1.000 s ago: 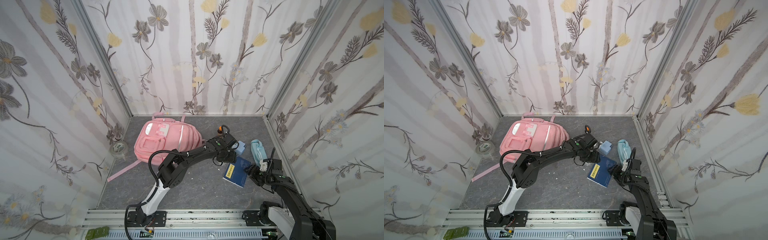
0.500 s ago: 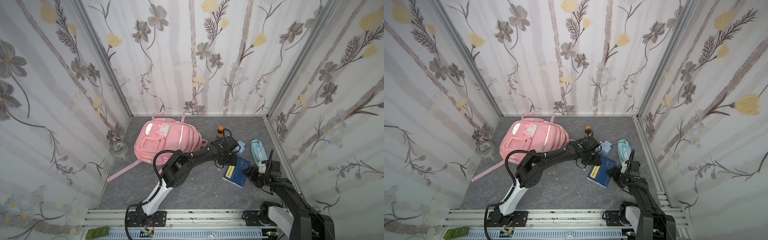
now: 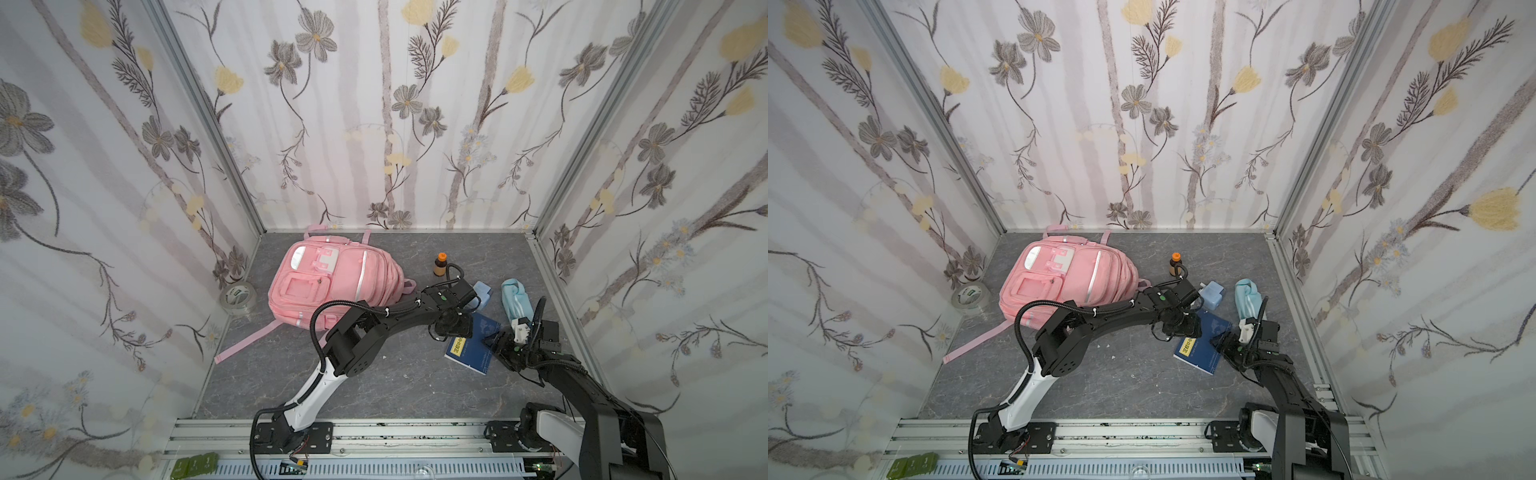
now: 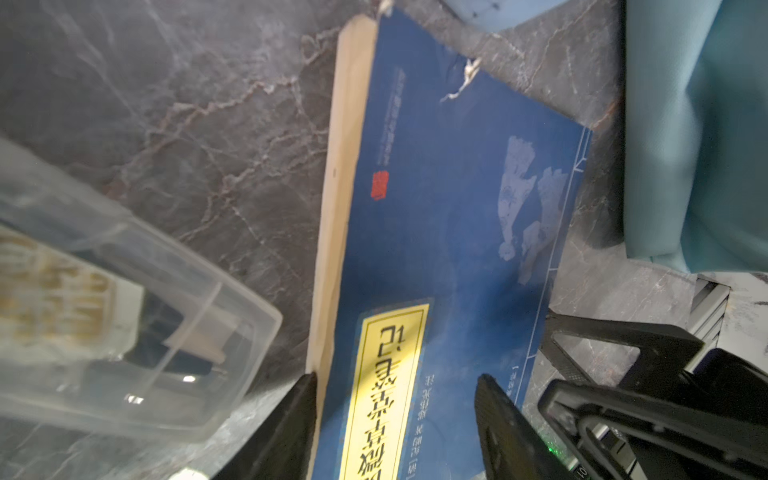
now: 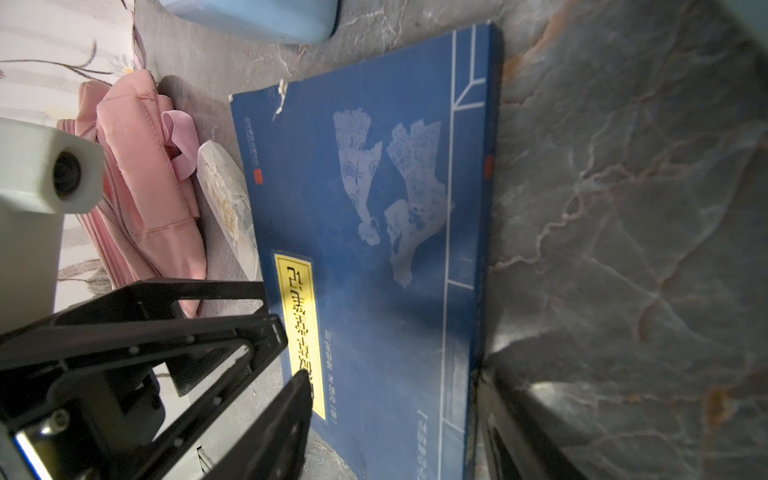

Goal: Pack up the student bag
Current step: 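Grip the blue book's opposite edges with the left and right grippers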

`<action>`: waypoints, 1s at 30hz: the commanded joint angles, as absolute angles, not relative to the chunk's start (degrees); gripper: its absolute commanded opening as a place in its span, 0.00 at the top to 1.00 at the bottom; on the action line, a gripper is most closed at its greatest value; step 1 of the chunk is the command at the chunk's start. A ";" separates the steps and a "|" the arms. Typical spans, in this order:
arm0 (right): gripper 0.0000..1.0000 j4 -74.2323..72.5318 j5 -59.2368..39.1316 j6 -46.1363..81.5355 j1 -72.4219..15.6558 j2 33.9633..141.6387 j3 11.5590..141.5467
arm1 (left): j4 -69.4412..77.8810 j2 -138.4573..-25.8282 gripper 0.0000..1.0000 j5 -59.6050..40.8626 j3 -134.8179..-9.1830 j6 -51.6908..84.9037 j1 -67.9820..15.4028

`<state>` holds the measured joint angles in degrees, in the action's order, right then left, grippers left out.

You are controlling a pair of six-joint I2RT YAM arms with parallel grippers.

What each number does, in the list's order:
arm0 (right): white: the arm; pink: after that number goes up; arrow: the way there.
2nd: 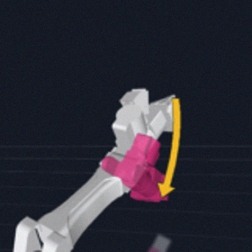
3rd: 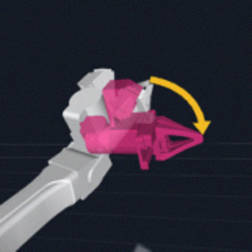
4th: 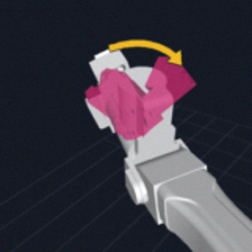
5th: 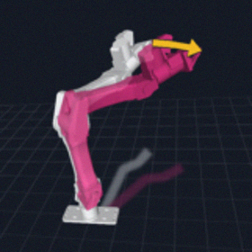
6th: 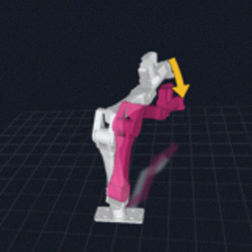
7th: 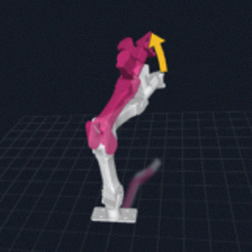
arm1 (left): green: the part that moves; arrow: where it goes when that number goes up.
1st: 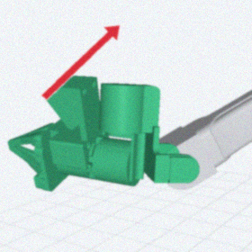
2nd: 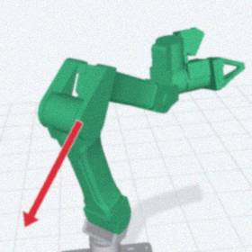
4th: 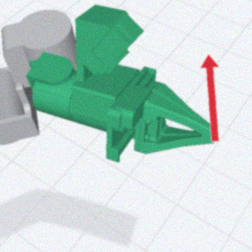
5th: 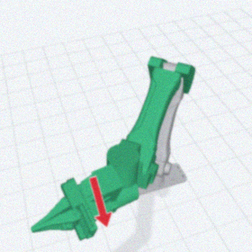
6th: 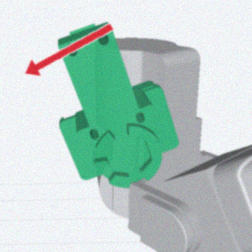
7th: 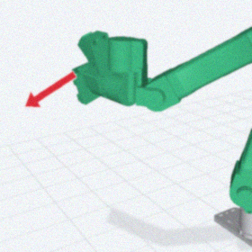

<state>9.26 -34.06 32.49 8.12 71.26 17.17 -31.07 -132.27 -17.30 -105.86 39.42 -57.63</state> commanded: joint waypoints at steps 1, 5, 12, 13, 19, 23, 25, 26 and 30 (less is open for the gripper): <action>0.36 10.67 -34.66 34.07 8.00 70.54 15.91 | -32.22 -133.04 0.38 -19.71 -106.27 40.34 -57.74; 0.37 8.20 -36.19 36.62 8.00 66.40 14.03 | -34.63 -133.59 0.38 -19.78 -107.08 41.00 -57.78; 0.39 2.99 -36.91 42.50 7.95 61.36 10.52 | -38.22 -133.83 0.38 -21.00 -107.18 41.48 -57.83; 0.40 1.93 -36.92 43.58 8.00 60.60 9.72 | -38.84 -133.97 0.38 -21.11 -107.29 41.48 -57.83; 0.41 0.28 -37.06 45.25 8.00 57.04 7.33 | -39.86 -134.05 0.38 -21.11 -107.27 42.64 -57.92; 0.41 -0.73 -36.31 47.53 8.00 53.01 5.32 | -41.68 -134.40 0.38 -21.17 -107.83 43.57 -58.12; 0.41 -1.64 -36.13 48.78 8.00 50.64 4.56 | -42.33 -134.24 0.38 -21.38 -107.92 43.68 -58.18; 0.41 -1.66 -35.95 49.17 7.98 49.30 4.28 | -42.55 -134.43 0.38 -21.71 -108.05 43.76 -58.27; 0.42 0.65 -36.03 49.84 8.00 44.14 3.58 | -43.64 -134.90 0.38 -21.55 -109.23 44.16 -58.46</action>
